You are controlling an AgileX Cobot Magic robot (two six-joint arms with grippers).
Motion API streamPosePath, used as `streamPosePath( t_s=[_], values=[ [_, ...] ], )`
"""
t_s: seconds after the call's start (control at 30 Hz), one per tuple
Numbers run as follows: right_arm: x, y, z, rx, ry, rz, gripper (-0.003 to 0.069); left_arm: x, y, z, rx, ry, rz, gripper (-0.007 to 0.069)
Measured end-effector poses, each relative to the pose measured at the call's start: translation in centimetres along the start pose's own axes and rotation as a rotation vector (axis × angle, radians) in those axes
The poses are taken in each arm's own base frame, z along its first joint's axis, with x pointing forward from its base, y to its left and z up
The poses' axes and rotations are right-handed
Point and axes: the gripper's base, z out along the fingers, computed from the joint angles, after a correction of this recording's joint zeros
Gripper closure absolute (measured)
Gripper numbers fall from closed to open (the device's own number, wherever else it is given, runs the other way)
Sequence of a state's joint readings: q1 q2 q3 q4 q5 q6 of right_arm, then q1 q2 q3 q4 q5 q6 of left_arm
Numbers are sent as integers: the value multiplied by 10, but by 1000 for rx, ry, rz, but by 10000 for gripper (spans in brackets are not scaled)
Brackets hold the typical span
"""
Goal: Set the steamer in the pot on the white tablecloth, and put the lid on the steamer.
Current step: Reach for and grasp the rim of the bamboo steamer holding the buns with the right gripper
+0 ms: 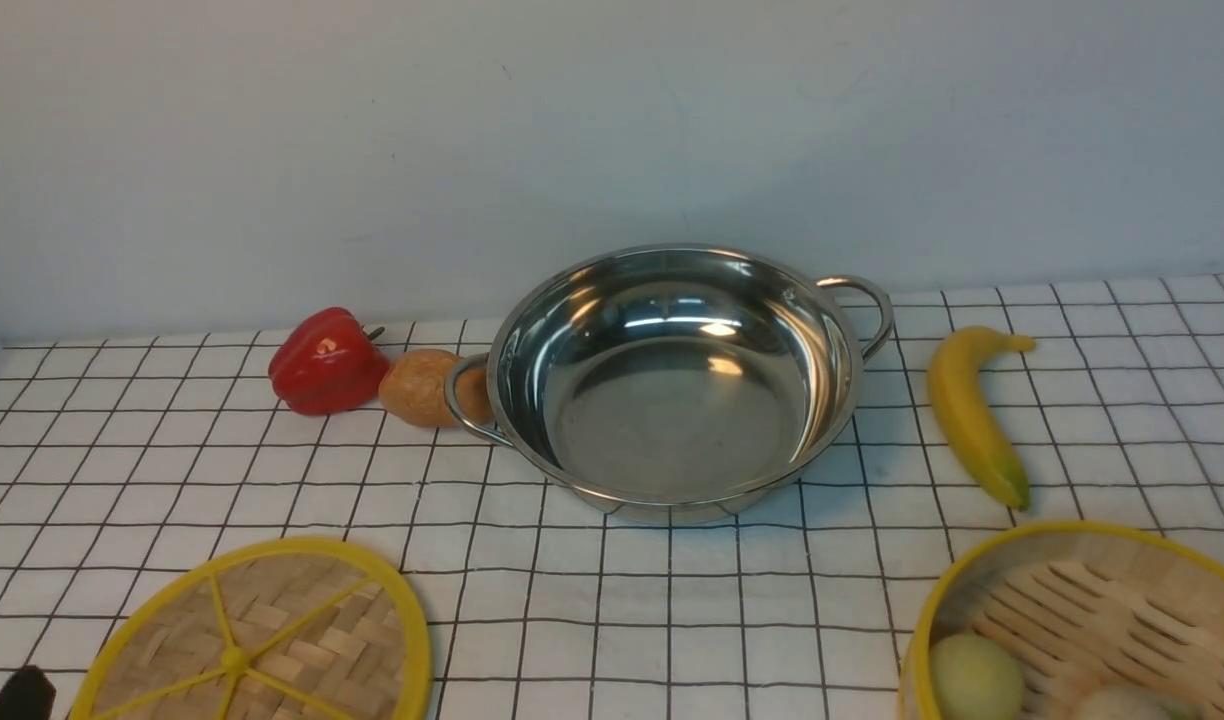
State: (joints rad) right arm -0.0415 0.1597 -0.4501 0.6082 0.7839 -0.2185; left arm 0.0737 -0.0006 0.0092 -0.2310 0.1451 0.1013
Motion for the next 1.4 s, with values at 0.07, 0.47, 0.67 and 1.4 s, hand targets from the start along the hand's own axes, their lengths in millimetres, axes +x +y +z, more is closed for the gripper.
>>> streamPosePath(
  t_s=[0.07, 0.47, 0.67, 1.4],
  values=[
    [3, -4, 7, 27, 81, -16, 416, -6, 0, 0, 1, -64, -75, 382],
    [-36, -19, 40, 191, 339, -88, 416, -17, -1, -2, 27, -115, -359, 382],
    [-38, -35, 70, 244, 534, -87, 416, -66, -24, -4, 130, 150, -278, 382],
    [1, -94, 159, 461, 1146, -67, 310, -124, -33, 14, 159, 635, 78, 382]
  ],
)
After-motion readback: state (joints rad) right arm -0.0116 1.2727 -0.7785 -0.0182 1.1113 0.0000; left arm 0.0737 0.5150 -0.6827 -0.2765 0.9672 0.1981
